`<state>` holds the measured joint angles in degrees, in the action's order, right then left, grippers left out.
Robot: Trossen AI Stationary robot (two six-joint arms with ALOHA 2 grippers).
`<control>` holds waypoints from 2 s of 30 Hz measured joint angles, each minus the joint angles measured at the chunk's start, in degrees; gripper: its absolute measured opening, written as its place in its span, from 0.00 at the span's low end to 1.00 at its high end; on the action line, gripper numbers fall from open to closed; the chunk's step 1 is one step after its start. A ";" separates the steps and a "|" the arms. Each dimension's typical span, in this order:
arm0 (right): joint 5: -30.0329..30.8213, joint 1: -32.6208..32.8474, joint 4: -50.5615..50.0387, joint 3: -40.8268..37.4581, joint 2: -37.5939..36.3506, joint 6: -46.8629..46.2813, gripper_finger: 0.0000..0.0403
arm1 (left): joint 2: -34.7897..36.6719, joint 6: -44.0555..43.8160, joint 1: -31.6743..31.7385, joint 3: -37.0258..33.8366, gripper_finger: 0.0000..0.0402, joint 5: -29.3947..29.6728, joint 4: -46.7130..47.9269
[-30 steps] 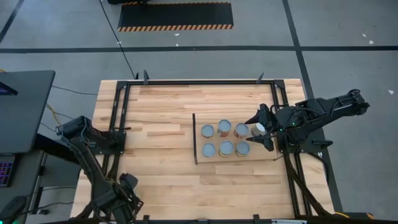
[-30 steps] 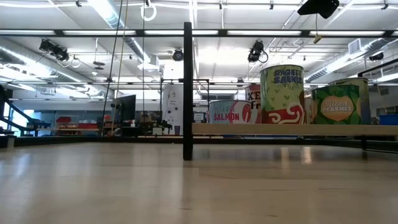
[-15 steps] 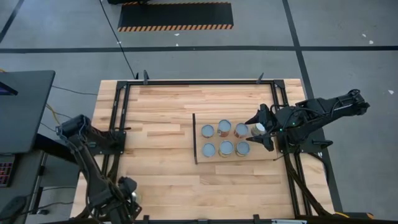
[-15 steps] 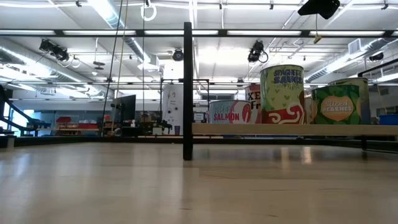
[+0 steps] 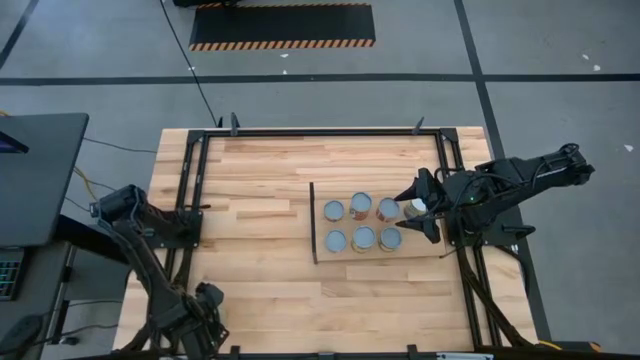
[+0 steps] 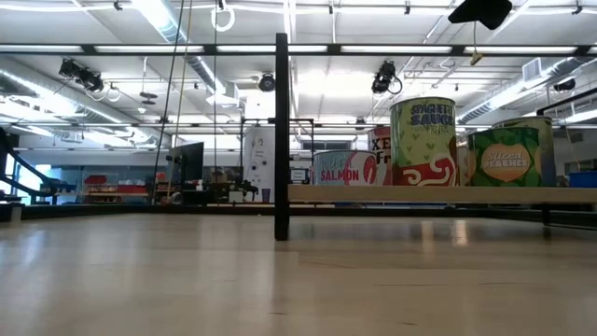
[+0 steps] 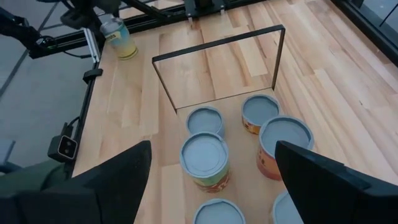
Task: Pick and place cans onto a shelf
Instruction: Move the light yellow can to the center of the table
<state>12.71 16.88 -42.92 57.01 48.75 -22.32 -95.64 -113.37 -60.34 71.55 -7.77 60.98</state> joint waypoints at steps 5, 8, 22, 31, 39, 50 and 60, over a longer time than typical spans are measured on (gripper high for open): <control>0.00 0.00 0.00 0.00 0.00 -0.01 0.87 | 0.00 4.22 1.60 -3.54 0.88 2.23 -3.16; 0.00 0.02 0.00 0.00 0.00 -0.02 0.87 | 0.00 8.11 3.48 -4.50 0.83 2.42 -4.76; 0.16 1.95 6.87 0.00 8.74 5.78 0.87 | -2.31 46.71 25.82 7.83 0.77 11.00 -14.70; 1.34 8.04 0.57 2.86 15.47 6.14 0.87 | -21.34 79.02 33.92 35.04 0.77 6.97 -3.85; 4.19 13.00 -0.71 2.89 18.18 1.51 0.87 | -33.11 87.05 33.77 49.19 0.84 7.87 1.97; 3.69 18.23 2.22 2.89 24.83 1.79 0.87 | -33.86 84.46 32.58 47.08 0.87 12.12 1.60; 4.64 19.47 18.79 2.89 33.04 5.80 0.87 | -33.12 84.68 31.91 47.08 0.87 15.09 2.18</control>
<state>17.35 36.36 -24.13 59.90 81.79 -16.52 -128.75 -28.69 -28.42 118.63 7.32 63.16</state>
